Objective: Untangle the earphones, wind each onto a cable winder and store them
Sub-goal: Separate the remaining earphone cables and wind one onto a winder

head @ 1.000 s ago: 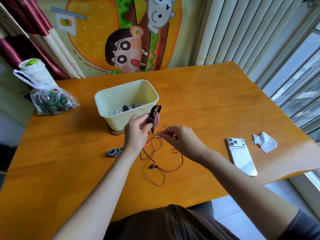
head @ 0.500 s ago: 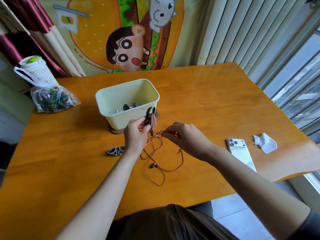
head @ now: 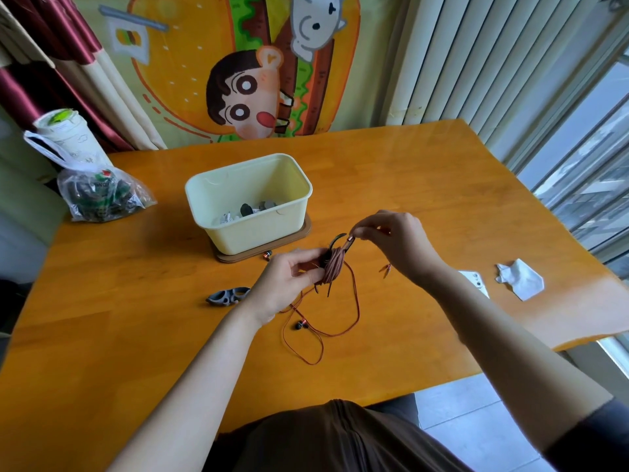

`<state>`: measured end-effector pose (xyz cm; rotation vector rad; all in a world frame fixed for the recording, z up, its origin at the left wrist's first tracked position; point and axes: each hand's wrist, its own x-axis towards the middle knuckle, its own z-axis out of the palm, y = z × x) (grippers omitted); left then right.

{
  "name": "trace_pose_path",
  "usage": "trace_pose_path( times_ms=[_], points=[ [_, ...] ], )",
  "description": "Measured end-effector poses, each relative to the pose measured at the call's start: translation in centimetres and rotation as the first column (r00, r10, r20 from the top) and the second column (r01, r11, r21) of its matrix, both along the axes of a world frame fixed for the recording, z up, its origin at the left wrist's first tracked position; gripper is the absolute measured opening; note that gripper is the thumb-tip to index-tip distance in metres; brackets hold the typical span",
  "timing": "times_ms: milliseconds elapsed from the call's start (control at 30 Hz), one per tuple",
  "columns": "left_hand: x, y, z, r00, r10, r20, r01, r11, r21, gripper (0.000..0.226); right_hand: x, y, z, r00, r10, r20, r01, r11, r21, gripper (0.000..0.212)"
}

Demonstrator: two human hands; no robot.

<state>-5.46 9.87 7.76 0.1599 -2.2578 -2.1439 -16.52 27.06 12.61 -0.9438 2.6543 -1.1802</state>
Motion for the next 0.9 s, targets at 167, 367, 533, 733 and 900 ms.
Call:
trace_pose_path(
  times_ms=[167,367,533,733,900],
  points=[
    [0.1,0.2,0.4,0.999,-0.04,0.019,0.033,0.967,0.252,0.035,0.4,-0.8,-1.0,0.986,-0.008,0.165,0.027,0.993,-0.114,0.016],
    [-0.6,0.9,1.6,0.997,0.071,-0.012,-0.053,0.834,0.549,0.033,3.3,-2.3,-2.9,0.916,-0.027,0.401,0.17,0.93,-0.326,0.02],
    [-1.4,1.2,1.3,0.963,0.266,0.034,-0.242,0.809,0.535,0.027,5.5,-3.5,-4.7,0.903,-0.091,0.419,0.211,0.945,-0.249,0.02],
    [-2.1,0.7,0.7,0.888,0.451,0.087,-0.444,0.794,0.416,0.032,7.1,-3.6,-4.9,0.977,-0.044,0.208,0.044,0.999,0.007,0.024],
    [-1.7,0.6,-0.8,0.911,0.385,-0.151,-0.413,0.828,-0.379,0.034,7.1,-2.7,-3.2,0.999,0.03,-0.038,-0.02,0.968,0.249,0.027]
  ],
)
